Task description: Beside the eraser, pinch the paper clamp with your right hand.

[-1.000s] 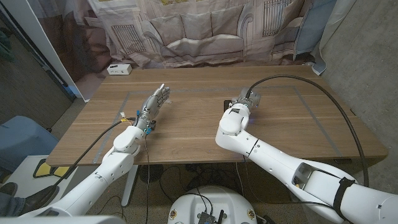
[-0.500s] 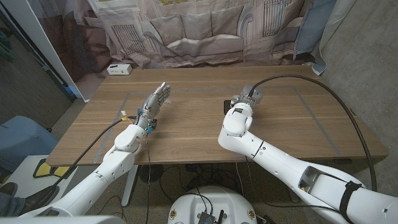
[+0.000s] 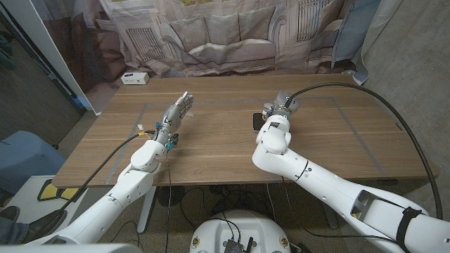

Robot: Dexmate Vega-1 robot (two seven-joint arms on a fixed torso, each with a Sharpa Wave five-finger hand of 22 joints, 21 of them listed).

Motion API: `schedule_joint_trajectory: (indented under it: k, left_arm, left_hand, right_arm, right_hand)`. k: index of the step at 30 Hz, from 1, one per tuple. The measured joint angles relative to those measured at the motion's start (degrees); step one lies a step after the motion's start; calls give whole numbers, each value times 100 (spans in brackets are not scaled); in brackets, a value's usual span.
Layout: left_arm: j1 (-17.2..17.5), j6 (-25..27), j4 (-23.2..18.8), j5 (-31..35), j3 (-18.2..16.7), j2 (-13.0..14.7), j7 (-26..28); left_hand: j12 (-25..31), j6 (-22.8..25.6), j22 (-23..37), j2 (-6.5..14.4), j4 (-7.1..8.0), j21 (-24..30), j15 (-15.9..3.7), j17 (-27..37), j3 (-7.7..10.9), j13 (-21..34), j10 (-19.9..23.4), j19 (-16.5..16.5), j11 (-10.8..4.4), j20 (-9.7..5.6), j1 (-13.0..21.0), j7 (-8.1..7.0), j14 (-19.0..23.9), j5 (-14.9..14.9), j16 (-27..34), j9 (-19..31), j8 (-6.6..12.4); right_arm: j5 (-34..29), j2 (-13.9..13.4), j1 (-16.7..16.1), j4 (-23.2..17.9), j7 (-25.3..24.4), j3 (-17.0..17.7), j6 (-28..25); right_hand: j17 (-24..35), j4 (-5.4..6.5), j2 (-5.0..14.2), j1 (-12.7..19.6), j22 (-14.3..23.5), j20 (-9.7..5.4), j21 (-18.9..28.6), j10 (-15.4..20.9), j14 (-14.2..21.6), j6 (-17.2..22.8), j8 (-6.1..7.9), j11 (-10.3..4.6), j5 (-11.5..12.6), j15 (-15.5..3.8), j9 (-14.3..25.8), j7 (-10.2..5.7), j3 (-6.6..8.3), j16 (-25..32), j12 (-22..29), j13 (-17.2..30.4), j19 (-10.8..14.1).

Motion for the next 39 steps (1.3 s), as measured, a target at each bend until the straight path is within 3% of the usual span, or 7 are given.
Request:
schedule_joint_trajectory:
  k: [9, 22, 33, 39]
  left_arm:
    - [8, 47, -28, 19, 7, -20, 63]
    - [-11, 111, -79, 72, 45, -37, 126]
    - [-7, 164, -136, 91, 62, -17, 166]
    - [-5, 183, -141, 94, 69, -15, 171]
  left_hand:
    - [0, -1, 0, 0, -41, 0, 0, 0, 10, 0, 31, -3, -31, -3, 0, 0, 0, 0, 0, 0, 0]
    - [0, 20, 0, 0, -41, 0, 0, 0, 10, 0, 31, -4, -31, -3, 0, 21, -1, 0, 0, 0, 0]
    - [0, 20, 0, 30, -40, 0, 0, 0, 10, 0, 31, -4, -31, -3, 30, 21, 0, 0, 0, 0, 0]
    - [0, 41, 0, 30, -40, 0, 0, 0, 10, 0, 31, -4, -31, -3, 30, 0, -1, 0, 0, 0, 0]
  right_arm:
    - [594, -228, -3, -349, -599, -9, 105]
    - [1223, -495, -191, -695, -1264, 166, 456]
    - [1502, -655, -308, -908, -1618, 245, 646]
    - [1620, -719, -355, -1004, -1753, 272, 768]
  right_hand:
    - [-11, -27, 8, 395, 0, 9, -43, 0, 249, 188, -18, 0, -13, 28, 31, -123, 99, 71, 2, 5, -95]
    - [6, -31, -5, 728, 0, 32, -43, 0, 369, 517, -17, 1, 5, -140, 31, -326, 145, 97, 92, 4, -136]
    - [3, -8, -20, 1087, 0, -1, -15, 227, 776, 1116, 73, 227, 5, -354, 31, -401, 167, 226, 296, 15, -59]
    - [-11, -37, -84, 1151, 0, -63, -13, 298, 845, 1159, 115, 233, 14, -403, 57, -396, 200, 226, 300, 14, 2]
